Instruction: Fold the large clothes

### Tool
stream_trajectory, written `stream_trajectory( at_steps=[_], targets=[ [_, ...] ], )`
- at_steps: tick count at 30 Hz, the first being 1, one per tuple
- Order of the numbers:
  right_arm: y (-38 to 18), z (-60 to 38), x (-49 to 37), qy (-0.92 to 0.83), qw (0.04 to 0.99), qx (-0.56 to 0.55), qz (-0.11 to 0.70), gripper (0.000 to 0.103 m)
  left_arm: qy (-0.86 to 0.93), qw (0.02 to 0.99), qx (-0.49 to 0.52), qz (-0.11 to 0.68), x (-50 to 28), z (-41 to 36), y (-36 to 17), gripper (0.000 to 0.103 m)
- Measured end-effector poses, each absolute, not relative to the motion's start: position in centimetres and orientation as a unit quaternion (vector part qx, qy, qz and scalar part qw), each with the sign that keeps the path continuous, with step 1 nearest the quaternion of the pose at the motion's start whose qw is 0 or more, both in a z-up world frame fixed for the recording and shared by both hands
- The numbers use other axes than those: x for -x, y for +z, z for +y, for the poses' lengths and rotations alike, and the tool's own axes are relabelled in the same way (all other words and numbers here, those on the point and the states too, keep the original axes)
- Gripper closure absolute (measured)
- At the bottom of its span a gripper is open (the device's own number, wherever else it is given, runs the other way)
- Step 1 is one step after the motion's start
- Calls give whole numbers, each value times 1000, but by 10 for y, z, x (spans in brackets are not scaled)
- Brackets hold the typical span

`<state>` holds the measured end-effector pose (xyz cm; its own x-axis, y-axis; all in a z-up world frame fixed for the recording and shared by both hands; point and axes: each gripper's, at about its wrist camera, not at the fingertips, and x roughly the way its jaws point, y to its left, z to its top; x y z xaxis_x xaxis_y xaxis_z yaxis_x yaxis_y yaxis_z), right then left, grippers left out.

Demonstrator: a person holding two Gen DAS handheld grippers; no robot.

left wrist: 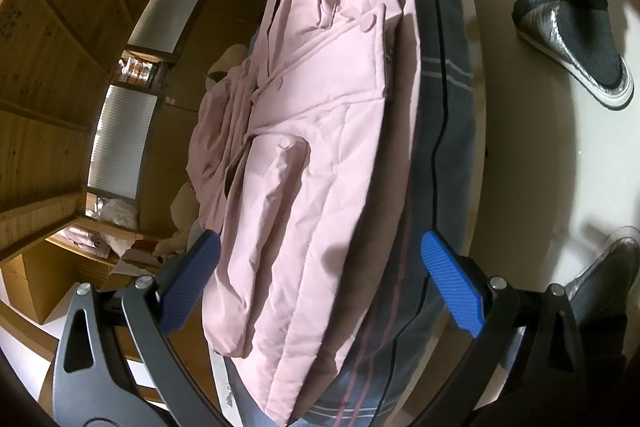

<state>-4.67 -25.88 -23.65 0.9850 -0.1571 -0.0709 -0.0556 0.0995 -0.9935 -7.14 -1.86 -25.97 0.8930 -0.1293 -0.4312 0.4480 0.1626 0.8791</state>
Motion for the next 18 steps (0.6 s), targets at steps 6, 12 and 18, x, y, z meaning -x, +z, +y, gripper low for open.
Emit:
stream_trajectory(
  at_steps=[6,12,18],
  targets=[
    [-209,-260,37,-66,760,643,62,1,-198,757,-611,118,70,-10,-258,2],
    [-179,-261,37,-65,793,604,52,15,-183,747,-628,120,65,12,-267,2],
    [-166,-258,28,-71,806,585,53,15,-163,746,-626,159,47,41,-278,2]
  ],
)
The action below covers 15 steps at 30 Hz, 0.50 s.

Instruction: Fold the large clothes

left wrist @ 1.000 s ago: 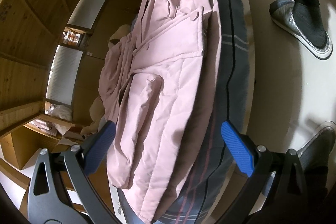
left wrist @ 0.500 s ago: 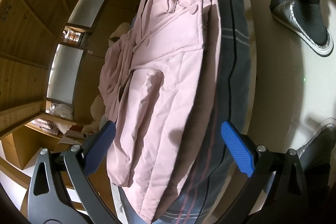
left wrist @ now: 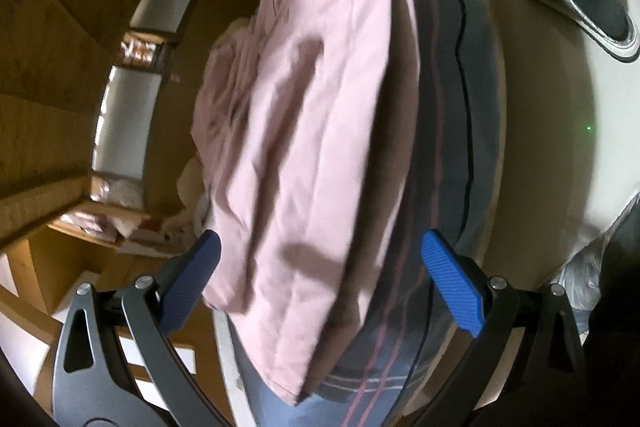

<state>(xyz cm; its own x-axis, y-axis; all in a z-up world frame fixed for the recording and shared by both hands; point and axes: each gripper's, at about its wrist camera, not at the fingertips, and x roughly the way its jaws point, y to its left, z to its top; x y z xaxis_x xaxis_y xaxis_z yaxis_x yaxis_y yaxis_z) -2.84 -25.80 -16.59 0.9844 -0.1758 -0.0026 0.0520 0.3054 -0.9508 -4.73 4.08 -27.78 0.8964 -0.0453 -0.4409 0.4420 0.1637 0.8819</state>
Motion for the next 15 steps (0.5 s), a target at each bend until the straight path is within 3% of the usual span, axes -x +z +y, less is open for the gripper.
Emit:
stream_trajectory(
  at_steps=[15],
  targets=[
    [-170,-254,34,-77,807,582,58,15,-139,705,-686,117,54,72,-298,2]
  ],
)
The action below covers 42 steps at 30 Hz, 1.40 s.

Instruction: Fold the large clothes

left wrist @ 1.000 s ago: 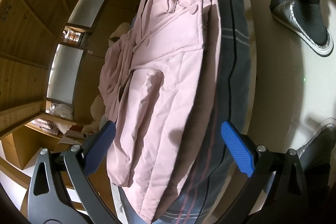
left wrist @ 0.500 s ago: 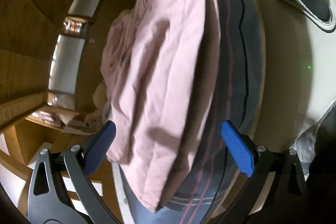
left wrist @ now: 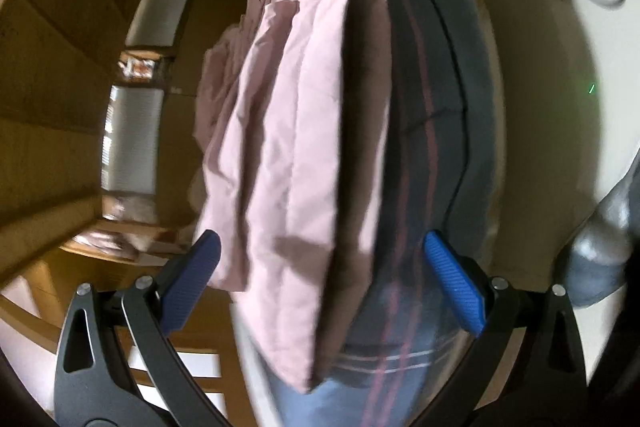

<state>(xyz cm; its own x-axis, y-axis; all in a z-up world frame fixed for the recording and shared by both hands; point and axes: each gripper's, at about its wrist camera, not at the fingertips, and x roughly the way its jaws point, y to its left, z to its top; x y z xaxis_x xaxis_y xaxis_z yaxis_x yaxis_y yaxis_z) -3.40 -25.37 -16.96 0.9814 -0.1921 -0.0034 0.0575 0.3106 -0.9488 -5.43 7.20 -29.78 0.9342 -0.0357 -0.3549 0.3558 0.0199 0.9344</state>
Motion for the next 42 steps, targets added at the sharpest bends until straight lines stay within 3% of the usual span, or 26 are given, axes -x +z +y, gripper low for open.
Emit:
stream_trajectory(
  at_steps=[25,40,42],
  targets=[
    [-177,-256,31,-76,806,583,70,13,-19,721,-685,99,29,80,-267,2],
    [-195,-254,15,-84,781,611,100,12,-17,773,-623,120,-2,78,-249,2],
    [-196,-255,14,-86,779,612,105,12,-17,780,-613,122,-2,79,-242,9]
  ],
)
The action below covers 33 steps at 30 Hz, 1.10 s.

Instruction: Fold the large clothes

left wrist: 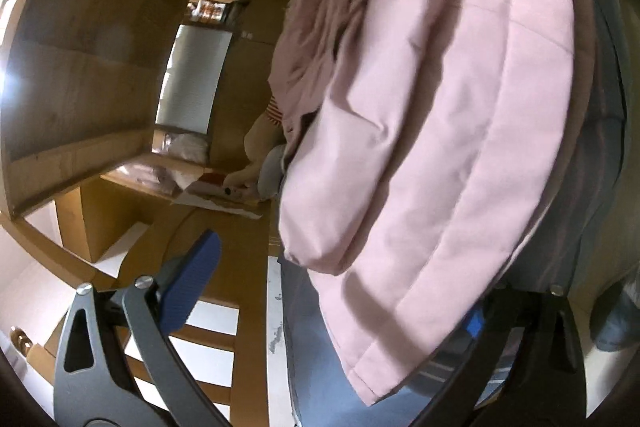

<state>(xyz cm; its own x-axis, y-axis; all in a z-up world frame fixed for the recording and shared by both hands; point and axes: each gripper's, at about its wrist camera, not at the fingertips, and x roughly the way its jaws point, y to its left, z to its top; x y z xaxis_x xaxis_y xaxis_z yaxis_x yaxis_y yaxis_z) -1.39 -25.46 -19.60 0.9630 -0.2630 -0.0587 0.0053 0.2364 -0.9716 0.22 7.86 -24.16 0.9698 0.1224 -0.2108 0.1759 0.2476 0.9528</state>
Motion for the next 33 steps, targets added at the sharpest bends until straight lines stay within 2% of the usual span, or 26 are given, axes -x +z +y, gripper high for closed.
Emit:
stream_trajectory(
  at_steps=[1,2,3,4,5,6,7,11,13,16,20,28,33],
  targets=[
    [-197,-255,13,-88,777,614,110,14,-24,785,-606,128,-2,79,-239,17],
    [-198,-255,12,-88,775,615,115,17,-29,785,-604,135,-2,78,-239,20],
    [-199,-255,11,-86,775,615,122,27,-33,783,-605,139,-3,77,-239,26],
    [-200,-256,10,-82,774,615,127,40,-36,780,-608,144,-4,76,-240,28],
    [-200,-255,11,-76,774,615,130,48,-35,779,-609,145,-4,74,-241,28],
    [-200,-253,12,-70,774,616,132,64,-33,779,-609,145,-5,73,-241,28],
    [-200,-252,12,-68,773,616,132,72,-30,783,-605,144,-5,72,-238,28],
    [-192,-252,12,-77,781,607,124,75,-18,807,-575,135,-4,69,-220,36],
    [-187,-252,12,-79,788,598,125,81,-17,813,-567,129,0,66,-214,55],
    [-178,-251,11,-71,800,581,132,86,-12,821,-559,117,2,61,-205,72],
    [-167,-251,10,-62,816,556,142,90,-7,835,-532,137,-3,57,-194,76],
    [-150,-249,3,-40,846,503,174,97,-45,871,-448,196,-11,60,-170,94],
    [-141,-249,4,-26,862,472,184,97,-61,900,-373,219,-14,67,-156,97]
  ],
)
